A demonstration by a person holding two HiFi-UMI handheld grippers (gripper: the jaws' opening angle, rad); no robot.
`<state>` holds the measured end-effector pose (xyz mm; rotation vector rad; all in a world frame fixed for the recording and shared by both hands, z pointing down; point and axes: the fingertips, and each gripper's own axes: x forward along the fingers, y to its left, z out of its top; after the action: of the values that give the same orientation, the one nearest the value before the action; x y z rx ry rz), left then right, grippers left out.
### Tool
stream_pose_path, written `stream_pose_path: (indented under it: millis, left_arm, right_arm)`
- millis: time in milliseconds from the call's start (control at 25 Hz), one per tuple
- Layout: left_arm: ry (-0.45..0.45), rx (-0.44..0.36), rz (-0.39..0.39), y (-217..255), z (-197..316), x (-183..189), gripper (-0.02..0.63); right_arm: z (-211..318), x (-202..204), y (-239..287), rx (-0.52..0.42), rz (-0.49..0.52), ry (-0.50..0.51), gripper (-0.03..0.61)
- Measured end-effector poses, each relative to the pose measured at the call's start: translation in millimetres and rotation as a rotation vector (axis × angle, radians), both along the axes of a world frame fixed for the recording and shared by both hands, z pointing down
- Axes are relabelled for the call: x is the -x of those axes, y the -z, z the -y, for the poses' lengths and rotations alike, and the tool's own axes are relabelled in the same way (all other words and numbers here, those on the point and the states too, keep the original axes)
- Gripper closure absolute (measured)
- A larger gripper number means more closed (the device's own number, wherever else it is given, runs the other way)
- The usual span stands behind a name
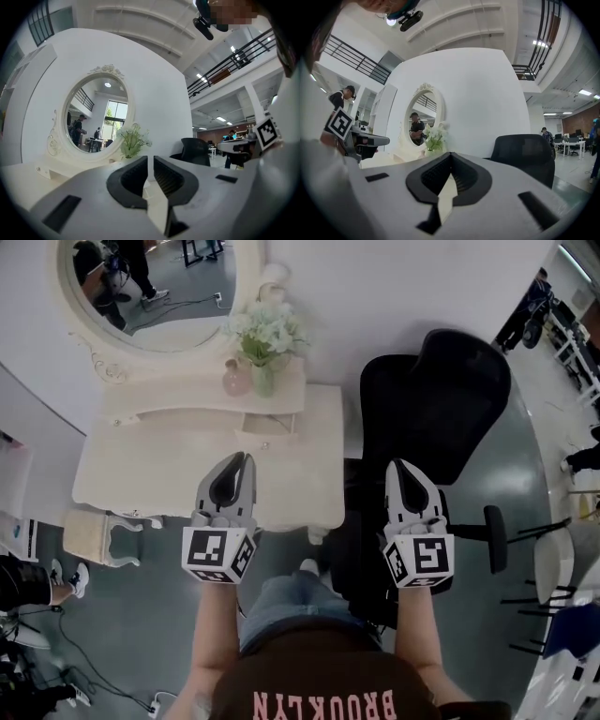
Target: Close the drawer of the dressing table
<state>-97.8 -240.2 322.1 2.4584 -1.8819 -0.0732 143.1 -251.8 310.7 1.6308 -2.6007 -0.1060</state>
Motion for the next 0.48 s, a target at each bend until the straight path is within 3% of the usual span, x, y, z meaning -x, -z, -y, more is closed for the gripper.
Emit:
stream_pose_path:
  millis: [80, 120, 160, 480]
  left_arm:
    - [-0.017, 0.013, -0.009, -7, 11, -3, 0.562]
    - [-0.027, 0.022, -0.012, -11, 17, -3, 0.478]
    - [-0.031, 0.033, -0.011, -15, 22, -3, 0.45]
    - [-0.038, 0.169, -0.003, -74, 60, 0, 0.463]
  right_arm:
    - [12, -2, -4, 0.008, -0.005, 0.0, 0.58]
    - [17, -3, -7, 0.013, -0.007, -0.001, 0.58]
    - [21, -3, -11, 0.019, -0.007, -0.001, 0.58]
    - [50, -6, -49, 0.101, -0.026, -0.031, 0.58]
